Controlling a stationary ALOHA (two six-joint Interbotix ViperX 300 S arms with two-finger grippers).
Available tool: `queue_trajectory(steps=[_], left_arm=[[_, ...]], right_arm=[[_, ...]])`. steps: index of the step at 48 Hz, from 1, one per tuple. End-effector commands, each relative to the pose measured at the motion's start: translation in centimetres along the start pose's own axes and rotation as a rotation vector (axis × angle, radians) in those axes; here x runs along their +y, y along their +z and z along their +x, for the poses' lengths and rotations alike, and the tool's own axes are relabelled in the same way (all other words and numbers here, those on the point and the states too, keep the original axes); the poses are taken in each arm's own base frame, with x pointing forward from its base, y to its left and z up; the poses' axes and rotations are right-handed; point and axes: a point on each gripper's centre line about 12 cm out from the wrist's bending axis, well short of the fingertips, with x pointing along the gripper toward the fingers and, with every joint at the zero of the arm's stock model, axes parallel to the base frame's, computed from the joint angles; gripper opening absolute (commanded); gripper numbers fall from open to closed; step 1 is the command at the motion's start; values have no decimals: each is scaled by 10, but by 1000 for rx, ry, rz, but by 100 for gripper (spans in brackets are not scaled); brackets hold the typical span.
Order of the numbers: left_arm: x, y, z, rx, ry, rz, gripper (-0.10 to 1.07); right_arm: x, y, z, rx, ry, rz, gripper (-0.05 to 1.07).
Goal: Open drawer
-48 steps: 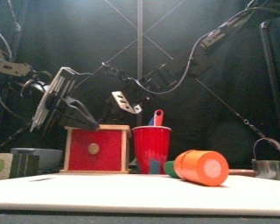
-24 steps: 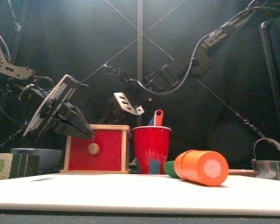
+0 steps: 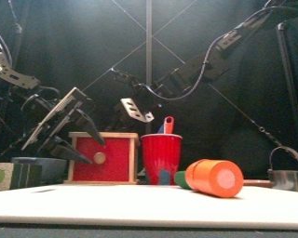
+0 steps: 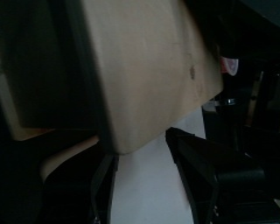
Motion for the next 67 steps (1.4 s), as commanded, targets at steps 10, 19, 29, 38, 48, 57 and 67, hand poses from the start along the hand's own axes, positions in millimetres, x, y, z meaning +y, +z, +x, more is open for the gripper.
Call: queue_trajectory(steps=[10, 19, 29, 38, 48, 57, 67], left_arm=[[2, 9, 15, -69, 48, -79, 80], [-5, 13, 21, -109, 19, -73, 80], [-6, 18, 22, -149, -1, -79, 76], [-5, 19, 24, -157, 1, -77, 62], [-7, 18, 24, -153, -3, -77, 45], [-13, 13, 22, -130, -18, -80, 42], [-17, -13, 15, -27, -15, -55, 42]], right_arm=[[6, -9, 1, 23, 14, 4, 36], [7, -10, 1, 26, 14, 14, 36], [10, -9, 0, 27, 19, 20, 36], [11, -9, 0, 26, 20, 24, 36], [11, -9, 0, 28, 21, 32, 36], [11, -9, 0, 29, 19, 39, 36], [9, -9, 0, 30, 11, 45, 36]])
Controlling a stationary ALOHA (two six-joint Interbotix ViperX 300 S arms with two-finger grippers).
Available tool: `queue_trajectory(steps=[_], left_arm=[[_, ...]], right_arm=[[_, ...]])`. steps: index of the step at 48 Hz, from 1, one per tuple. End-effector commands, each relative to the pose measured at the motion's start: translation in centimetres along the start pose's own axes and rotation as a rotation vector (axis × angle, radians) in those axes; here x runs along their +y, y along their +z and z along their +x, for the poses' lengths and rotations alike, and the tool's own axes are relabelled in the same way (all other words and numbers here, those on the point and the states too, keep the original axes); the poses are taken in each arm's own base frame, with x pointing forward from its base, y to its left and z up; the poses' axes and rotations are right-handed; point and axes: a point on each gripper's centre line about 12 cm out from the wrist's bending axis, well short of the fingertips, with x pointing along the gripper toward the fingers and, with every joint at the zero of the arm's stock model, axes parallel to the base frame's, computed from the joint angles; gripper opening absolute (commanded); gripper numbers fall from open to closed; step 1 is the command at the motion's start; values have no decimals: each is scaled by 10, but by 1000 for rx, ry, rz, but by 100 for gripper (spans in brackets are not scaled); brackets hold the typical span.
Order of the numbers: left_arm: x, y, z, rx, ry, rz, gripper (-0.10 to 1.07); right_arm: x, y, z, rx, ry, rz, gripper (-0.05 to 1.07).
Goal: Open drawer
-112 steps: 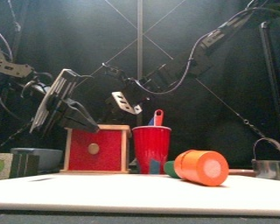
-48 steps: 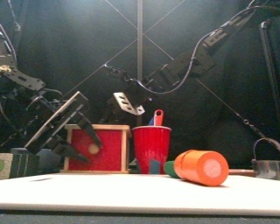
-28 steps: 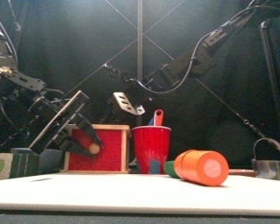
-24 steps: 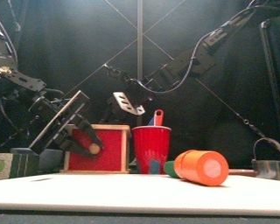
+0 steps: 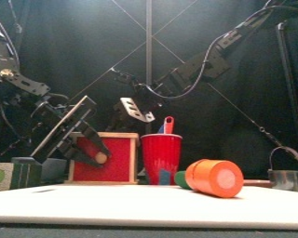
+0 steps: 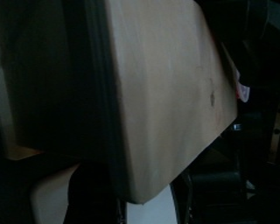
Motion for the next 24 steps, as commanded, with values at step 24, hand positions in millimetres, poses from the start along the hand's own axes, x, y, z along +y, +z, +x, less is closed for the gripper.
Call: queue_trajectory(steps=[24], left_arm=[[-25, -63, -22, 203, -28, 2, 41]], right_arm=[[5, -10, 1, 24, 10, 5, 36]])
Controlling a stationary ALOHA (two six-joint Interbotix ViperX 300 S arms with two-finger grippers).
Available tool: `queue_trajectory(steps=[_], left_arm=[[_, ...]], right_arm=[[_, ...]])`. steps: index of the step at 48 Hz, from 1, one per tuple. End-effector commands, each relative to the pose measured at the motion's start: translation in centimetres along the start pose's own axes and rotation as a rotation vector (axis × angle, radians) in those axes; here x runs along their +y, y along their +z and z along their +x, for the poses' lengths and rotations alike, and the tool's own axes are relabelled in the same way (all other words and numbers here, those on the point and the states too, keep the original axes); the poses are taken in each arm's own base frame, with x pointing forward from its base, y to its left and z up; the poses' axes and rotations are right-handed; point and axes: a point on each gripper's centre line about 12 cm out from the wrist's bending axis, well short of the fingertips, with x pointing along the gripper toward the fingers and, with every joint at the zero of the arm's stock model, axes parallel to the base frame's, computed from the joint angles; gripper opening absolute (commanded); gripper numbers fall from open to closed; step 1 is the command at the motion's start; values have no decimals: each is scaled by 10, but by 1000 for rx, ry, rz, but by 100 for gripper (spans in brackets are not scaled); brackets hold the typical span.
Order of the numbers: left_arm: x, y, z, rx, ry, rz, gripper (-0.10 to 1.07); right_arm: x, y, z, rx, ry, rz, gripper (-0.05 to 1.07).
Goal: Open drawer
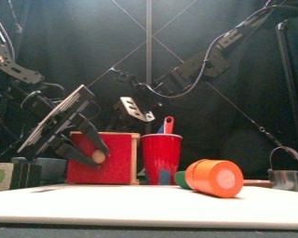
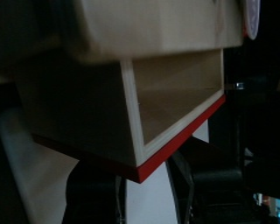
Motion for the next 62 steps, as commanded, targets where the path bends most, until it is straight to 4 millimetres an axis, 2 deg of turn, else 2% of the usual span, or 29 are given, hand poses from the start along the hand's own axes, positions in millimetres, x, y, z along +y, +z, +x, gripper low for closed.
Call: queue_trajectory(steps=[1, 10, 26, 40, 51, 62], left_arm=[[-13, -18, -5, 47, -35, 5, 41], [-13, -29, -10, 63, -27, -24, 41], [-26, -40, -8, 78, -50, -44, 41], [-10, -40, -3, 64, 3, -37, 41], [-4, -41, 0, 63, 19, -22, 43], [-2, -39, 1, 55, 28, -25, 51]], right_arm=[[4, -10, 1, 25, 10, 2, 36], [3, -9, 1, 24, 7, 7, 36], [2, -10, 1, 23, -2, 8, 36], [2, -10, 1, 23, -4, 6, 36], [2, -9, 1, 23, -4, 12, 36], [2, -8, 2, 20, -4, 13, 36]])
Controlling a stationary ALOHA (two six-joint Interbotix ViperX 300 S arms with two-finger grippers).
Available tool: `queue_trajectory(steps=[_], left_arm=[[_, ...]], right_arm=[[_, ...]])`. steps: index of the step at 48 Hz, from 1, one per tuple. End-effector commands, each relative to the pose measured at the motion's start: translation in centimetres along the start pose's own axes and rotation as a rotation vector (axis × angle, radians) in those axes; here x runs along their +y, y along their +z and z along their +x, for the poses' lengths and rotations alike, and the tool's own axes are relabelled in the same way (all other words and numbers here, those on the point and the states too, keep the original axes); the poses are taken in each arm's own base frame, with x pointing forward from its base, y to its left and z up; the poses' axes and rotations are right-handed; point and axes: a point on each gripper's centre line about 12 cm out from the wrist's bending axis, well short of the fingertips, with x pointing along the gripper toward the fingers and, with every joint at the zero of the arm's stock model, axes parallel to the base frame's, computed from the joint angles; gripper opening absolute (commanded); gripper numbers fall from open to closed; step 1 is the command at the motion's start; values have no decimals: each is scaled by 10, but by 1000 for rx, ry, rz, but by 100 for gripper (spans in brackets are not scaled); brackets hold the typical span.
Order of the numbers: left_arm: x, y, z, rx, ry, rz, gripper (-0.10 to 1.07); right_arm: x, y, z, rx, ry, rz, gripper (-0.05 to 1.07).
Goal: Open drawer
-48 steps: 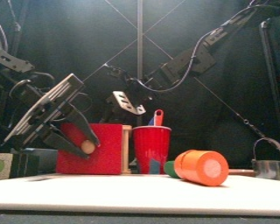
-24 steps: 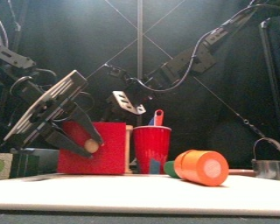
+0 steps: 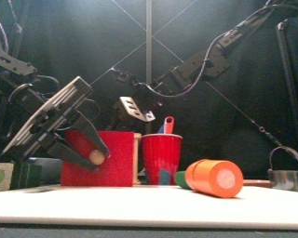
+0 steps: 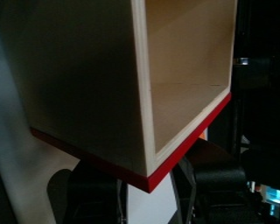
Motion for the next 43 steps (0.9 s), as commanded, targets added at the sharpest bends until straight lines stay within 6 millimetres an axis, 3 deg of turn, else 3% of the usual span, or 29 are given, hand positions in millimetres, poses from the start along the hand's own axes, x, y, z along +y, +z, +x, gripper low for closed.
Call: queue_trajectory(steps=[1, 25, 43], left_arm=[[-4, -2, 0, 10, -9, 11, 52], [-9, 4, -4, -1, -30, -3, 77], [-19, 10, -20, 10, -78, -20, 82]], right_arm=[[3, -7, 2, 19, 8, 3, 36], [6, -7, 1, 18, 12, 8, 36], [6, -5, 1, 14, 12, 9, 36]])
